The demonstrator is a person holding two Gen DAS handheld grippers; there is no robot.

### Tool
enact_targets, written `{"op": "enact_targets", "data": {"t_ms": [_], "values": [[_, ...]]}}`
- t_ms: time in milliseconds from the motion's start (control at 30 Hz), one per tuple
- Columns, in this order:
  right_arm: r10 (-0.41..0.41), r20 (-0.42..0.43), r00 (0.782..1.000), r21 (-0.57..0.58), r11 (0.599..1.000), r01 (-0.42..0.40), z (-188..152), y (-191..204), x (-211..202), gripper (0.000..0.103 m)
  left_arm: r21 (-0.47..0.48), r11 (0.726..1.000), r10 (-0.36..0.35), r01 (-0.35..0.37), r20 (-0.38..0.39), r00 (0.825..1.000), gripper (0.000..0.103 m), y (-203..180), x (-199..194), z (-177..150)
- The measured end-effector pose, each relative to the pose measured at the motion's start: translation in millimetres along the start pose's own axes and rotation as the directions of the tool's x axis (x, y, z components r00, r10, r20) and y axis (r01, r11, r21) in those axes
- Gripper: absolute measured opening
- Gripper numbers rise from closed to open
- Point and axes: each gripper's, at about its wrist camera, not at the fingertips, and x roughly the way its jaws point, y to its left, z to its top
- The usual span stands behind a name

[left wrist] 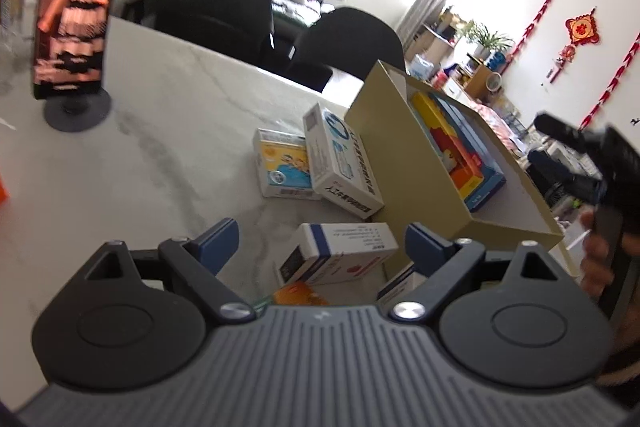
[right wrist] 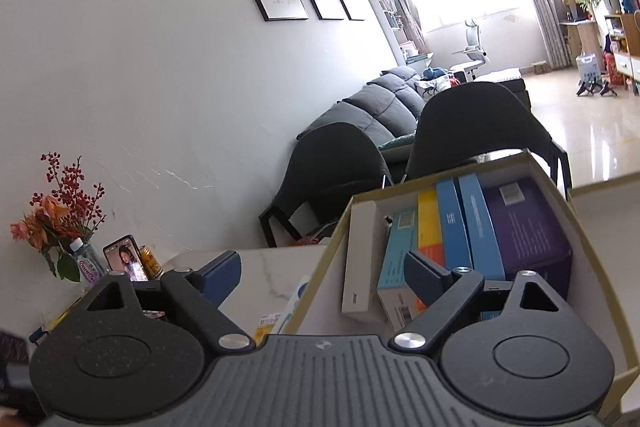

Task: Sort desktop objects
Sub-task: 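Withdraw the right tool up while the left tool moves to the tall box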

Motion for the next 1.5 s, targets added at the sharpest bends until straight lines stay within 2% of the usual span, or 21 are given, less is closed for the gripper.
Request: {"op": "enact_targets", "data": {"t_ms": [300, 467, 567, 667, 800, 967, 1167, 1267, 1400, 1500], "values": [[-0.022, 0.052, 0.998, -0.011, 1.0, 0.023, -6, -23, -5, 0.096, -0.115, 0.993, -0.043, 0.029, -0.121, 0.992, 0.088, 3, 48, 31], [-0.006, 0.084, 0.996, 0.006, 1.0, 0.005, -10, -35, -10, 0.097, -0.145, 0.989, -0.013, -0.006, -0.134, 0.991, 0.086, 2, 75, 52], [-0.009, 0.078, 0.997, 0.002, 1.0, 0.009, -10, -39, -8, 0.097, -0.141, 0.99, -0.017, 0.0, -0.12, 0.993, 0.085, -8, 85, 68], [-0.025, 0.069, 0.997, -0.006, 1.0, 0.026, -5, -44, -1, 0.095, -0.108, 0.994, -0.029, 0.018, -0.098, 0.995, 0.084, -28, 92, 84], [-0.042, 0.095, 0.995, 0.031, 0.999, 0.039, -1, -56, 3, 0.095, -0.01, 0.999, -0.034, 0.033, -0.078, 0.996, 0.083, -65, 105, 103], [-0.043, 0.104, 0.994, 0.055, 0.998, 0.037, -7, -66, 1, 0.095, 0.065, 0.996, -0.055, 0.06, -0.079, 0.995, 0.073, -100, 131, 121], [-0.039, 0.108, 0.993, 0.097, 0.995, 0.028, -12, -78, 0, 0.095, 0.123, 0.99, -0.065, 0.07, -0.042, 0.997, 0.067, -123, 164, 140], [-0.027, 0.11, 0.994, 0.11, 0.994, 0.015, -13, -80, -1, 0.095, 0.196, 0.979, -0.05, 0.054, -0.027, 0.998, 0.058, -131, 183, 143], [-0.015, 0.108, 0.994, 0.113, 0.994, 0.003, -14, -80, -1, 0.095, 0.279, 0.959, -0.038, 0.053, -0.059, 0.998, 0.057, -139, 202, 140], [-0.007, 0.108, 0.994, 0.124, 0.992, -0.007, -15, -82, -1, 0.095, 0.327, 0.945, 0.004, 0.02, -0.074, 0.997, 0.057, -143, 209, 138]]}}
